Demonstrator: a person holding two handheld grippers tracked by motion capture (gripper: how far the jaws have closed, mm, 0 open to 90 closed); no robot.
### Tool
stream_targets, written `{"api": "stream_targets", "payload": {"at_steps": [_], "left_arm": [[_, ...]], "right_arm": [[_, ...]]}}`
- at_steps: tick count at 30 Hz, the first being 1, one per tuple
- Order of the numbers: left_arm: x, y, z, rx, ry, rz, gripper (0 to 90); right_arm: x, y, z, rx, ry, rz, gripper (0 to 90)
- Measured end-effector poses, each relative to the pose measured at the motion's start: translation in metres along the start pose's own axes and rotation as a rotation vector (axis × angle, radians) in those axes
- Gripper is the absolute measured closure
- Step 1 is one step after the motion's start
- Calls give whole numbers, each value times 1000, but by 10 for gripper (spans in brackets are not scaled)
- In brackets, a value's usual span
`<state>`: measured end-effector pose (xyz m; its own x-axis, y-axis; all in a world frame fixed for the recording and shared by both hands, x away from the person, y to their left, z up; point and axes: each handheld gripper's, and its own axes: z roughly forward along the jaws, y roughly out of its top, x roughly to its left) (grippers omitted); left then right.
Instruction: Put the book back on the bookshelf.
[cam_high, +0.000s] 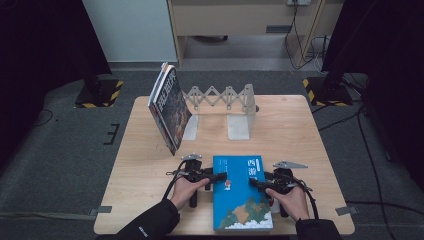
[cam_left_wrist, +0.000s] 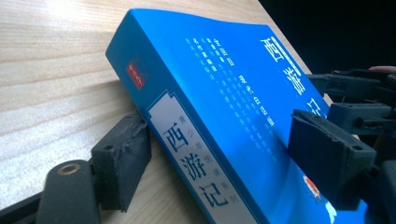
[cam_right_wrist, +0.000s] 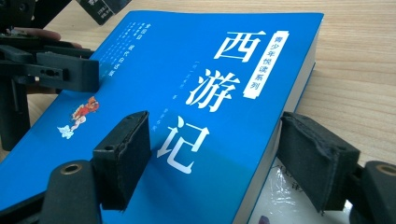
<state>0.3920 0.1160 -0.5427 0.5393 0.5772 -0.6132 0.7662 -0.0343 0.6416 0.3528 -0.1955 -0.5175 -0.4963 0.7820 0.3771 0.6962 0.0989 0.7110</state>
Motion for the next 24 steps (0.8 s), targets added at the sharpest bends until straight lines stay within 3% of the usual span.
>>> {"api": "stream_targets", "payload": {"at_steps": [10, 24], "left_arm": [[0, 5, -7, 17, -30, -26, 318], [-4, 11, -8, 38, -73, -13, 353]], "right_arm": [[-2, -1, 0, -5, 15, 21, 258], [-4, 0, 0, -2, 32, 31, 258]]}}
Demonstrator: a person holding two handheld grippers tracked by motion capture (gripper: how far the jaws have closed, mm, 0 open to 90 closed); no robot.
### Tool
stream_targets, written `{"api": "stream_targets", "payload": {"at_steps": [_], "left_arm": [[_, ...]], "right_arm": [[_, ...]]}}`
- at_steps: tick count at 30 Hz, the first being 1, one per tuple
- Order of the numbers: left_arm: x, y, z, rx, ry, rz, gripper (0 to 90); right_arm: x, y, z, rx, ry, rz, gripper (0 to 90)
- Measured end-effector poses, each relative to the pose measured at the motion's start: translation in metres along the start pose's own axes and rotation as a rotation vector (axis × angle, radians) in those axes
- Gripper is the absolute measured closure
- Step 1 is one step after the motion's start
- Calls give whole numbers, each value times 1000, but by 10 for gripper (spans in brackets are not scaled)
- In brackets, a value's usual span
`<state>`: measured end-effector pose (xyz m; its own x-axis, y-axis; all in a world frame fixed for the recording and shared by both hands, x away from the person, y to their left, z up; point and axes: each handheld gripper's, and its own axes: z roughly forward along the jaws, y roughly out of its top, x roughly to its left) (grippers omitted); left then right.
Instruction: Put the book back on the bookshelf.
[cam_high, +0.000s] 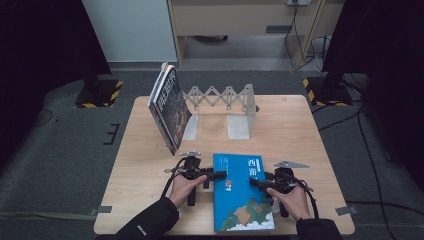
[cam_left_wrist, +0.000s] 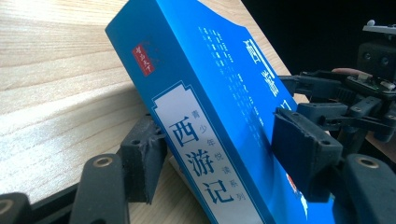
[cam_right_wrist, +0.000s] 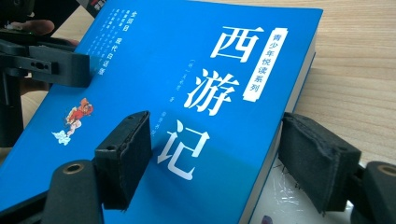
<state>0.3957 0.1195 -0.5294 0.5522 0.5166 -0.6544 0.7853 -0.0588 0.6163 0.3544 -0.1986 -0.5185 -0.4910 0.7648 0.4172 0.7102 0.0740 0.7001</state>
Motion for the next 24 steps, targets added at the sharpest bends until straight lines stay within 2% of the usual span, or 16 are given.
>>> {"api": "stream_targets", "payload": {"at_steps": [12, 13, 14, 16, 18, 24], "left_arm": [[-5, 6, 1, 3, -16, 3, 364], [-6, 6, 1, -8, -27, -1, 370], [-8, 7, -1, -18, -37, -4, 421], [-14, 11, -2, -14, -46, 19, 456], [-20, 14, -3, -4, -33, 46, 460], [-19, 13, -2, -1, -31, 44, 459]], "right_arm": [[-2, 1, 0, -7, 19, 23, 259], [-2, 2, 0, -7, 22, 25, 260], [-2, 1, 0, -5, 10, 9, 273], [-3, 1, 1, -10, 4, 10, 272], [-4, 2, 1, -14, 11, 17, 272], [-2, 2, 1, -14, 2, 3, 276]]}}
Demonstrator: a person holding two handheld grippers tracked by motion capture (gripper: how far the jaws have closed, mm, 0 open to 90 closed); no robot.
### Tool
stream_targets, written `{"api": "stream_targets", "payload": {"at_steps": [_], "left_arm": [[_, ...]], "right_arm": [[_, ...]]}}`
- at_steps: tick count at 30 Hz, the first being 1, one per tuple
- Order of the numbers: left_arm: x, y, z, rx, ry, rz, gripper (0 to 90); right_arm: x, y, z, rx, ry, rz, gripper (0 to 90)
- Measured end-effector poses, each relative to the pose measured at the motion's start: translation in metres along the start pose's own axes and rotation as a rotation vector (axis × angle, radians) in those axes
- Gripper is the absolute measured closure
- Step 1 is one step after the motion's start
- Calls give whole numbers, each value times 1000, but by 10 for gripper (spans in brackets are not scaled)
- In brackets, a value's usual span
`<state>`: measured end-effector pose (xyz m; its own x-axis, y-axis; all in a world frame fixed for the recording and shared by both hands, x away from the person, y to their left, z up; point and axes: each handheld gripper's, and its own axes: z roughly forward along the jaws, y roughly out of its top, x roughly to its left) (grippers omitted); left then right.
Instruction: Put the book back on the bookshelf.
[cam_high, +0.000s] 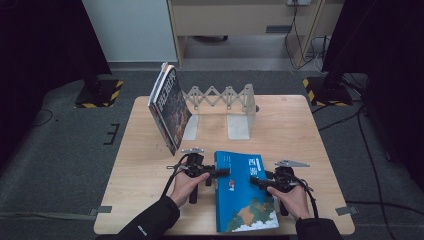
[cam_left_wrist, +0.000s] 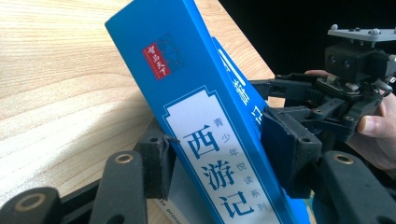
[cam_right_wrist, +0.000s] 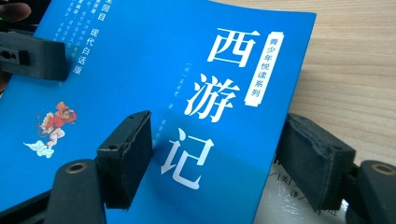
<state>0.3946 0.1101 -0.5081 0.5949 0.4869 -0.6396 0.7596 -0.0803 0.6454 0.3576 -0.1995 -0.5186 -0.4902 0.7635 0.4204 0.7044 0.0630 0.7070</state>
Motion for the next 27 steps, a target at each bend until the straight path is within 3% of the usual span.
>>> {"api": "stream_targets", "payload": {"at_steps": [4, 8, 15, 20, 27], "left_arm": [[1, 0, 2, 4, -4, -5, 454], [1, -3, 8, 33, 19, 16, 425], [2, -5, 10, 33, 16, -17, 455], [0, -5, 9, 28, 18, -27, 464], [-4, -2, 7, 32, 20, -38, 480]], "right_arm": [[1, 1, 0, 4, 0, -3, 278], [2, 2, 2, 2, -7, -32, 290], [3, 3, 3, -2, 1, -33, 297], [3, 2, 0, -3, -2, -60, 302], [1, 2, -2, 1, 9, -28, 353]]}}
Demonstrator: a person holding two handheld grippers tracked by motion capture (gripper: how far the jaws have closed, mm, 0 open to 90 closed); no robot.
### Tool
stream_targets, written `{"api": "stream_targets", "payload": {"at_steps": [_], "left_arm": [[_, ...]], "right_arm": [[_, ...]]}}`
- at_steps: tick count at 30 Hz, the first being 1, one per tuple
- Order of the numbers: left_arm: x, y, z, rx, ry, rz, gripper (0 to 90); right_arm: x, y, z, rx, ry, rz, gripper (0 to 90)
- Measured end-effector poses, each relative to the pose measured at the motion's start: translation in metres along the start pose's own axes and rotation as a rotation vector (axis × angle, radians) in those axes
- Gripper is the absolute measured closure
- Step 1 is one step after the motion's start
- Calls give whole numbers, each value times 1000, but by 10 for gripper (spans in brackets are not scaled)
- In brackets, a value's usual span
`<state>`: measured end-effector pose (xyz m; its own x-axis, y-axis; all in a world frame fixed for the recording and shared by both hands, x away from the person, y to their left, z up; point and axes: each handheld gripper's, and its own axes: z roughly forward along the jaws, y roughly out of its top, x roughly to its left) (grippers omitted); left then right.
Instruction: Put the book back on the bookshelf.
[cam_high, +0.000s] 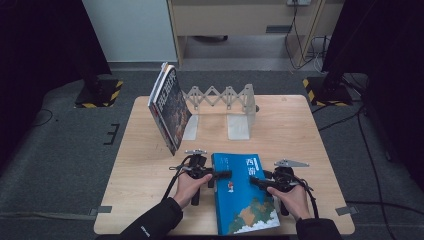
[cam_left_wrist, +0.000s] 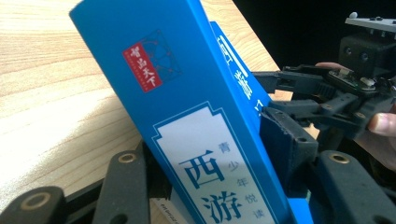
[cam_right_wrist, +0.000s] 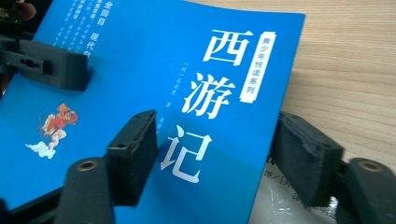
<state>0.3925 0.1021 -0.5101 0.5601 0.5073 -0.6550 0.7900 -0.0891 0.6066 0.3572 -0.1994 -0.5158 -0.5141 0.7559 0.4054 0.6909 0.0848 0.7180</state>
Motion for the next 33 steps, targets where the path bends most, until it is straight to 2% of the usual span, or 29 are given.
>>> {"api": "stream_targets", "payload": {"at_steps": [4, 12, 16, 22, 27, 29, 31, 33], "left_arm": [[0, 7, -1, 5, 2, 5, 490], [-3, 23, -8, -23, 0, 44, 519], [-7, 24, -10, -33, -8, 59, 529], [-5, 24, -10, -30, -11, 43, 533], [-8, 26, -12, -40, -19, 43, 539], [-10, 29, -15, -53, -31, 58, 546], [-11, 32, -17, -77, -49, 46, 566], [-14, 36, -19, -89, -53, 56, 569]], "right_arm": [[-2, 4, -2, -5, -4, 0, 403], [-1, 15, -1, -58, -17, -36, 415], [-2, 15, -2, -73, -1, -20, 406], [-5, 11, 1, -73, 26, 20, 395], [-5, 12, 0, -74, 22, 4, 419], [-4, 14, -2, -89, 23, -4, 436], [-3, 18, -5, -141, 26, -15, 447], [-3, 19, -6, -155, 29, -15, 452]]}}
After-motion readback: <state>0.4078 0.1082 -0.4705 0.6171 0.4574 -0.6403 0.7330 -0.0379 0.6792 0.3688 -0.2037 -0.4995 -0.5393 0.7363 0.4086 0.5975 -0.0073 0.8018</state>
